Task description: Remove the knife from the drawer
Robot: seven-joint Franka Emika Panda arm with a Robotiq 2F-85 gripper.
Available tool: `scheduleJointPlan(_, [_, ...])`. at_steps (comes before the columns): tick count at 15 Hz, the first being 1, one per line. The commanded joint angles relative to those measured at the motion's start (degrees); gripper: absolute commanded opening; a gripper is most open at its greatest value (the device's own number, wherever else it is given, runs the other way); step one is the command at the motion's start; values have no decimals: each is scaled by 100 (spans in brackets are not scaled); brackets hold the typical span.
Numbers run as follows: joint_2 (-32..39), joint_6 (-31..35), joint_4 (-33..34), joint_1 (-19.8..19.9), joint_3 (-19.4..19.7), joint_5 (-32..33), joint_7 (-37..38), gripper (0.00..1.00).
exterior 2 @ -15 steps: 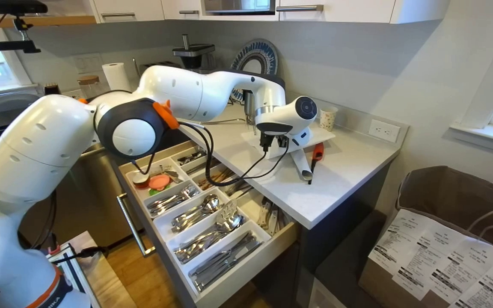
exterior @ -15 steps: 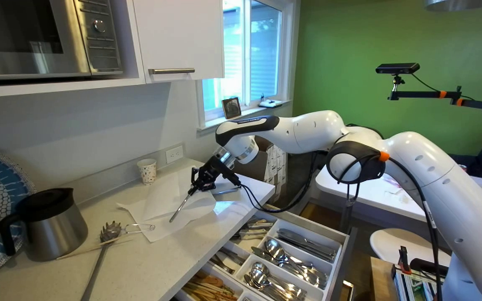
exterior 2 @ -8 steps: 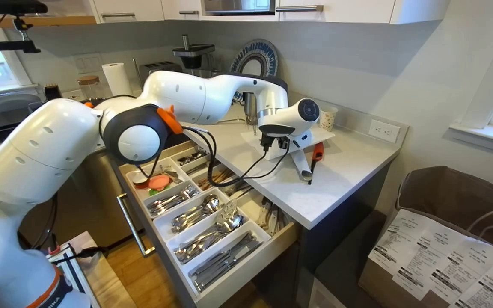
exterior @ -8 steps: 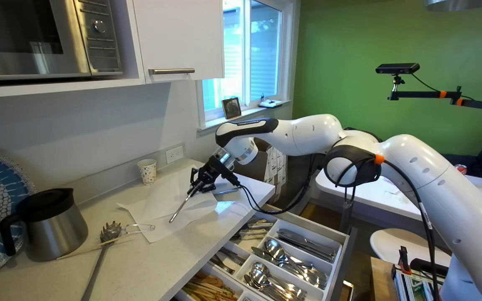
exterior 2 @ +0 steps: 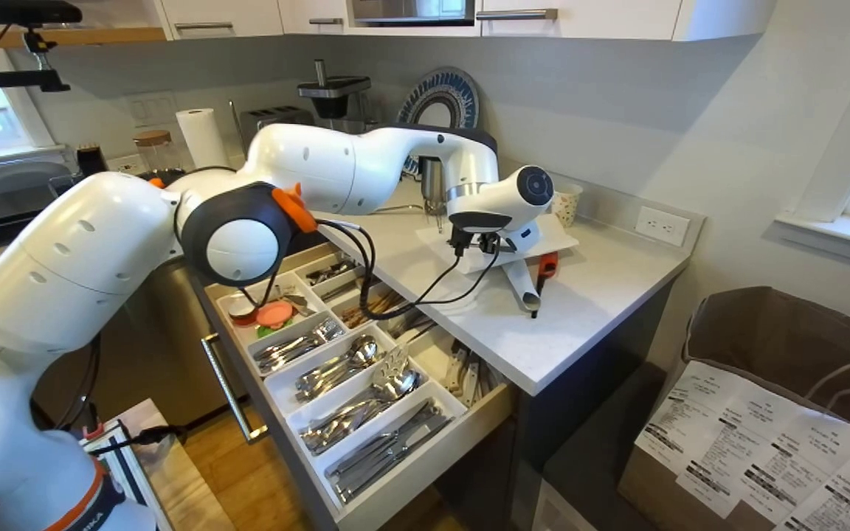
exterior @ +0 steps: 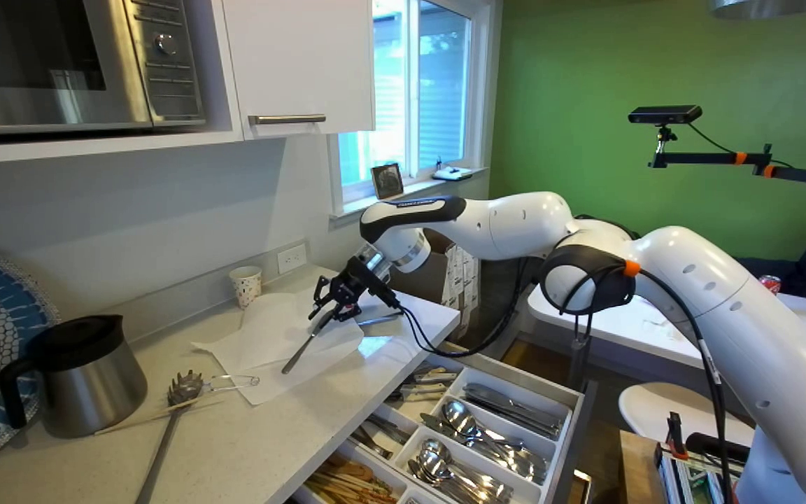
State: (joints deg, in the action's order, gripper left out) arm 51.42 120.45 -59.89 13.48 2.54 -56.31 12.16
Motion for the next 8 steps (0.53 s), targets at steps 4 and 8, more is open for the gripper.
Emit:
scheduleJointPlan(4, [-356,-595,67,31,12,773,-5,91])
scheduleJointPlan(8, [-988,-851,-250,-195,309,1535,-501,100])
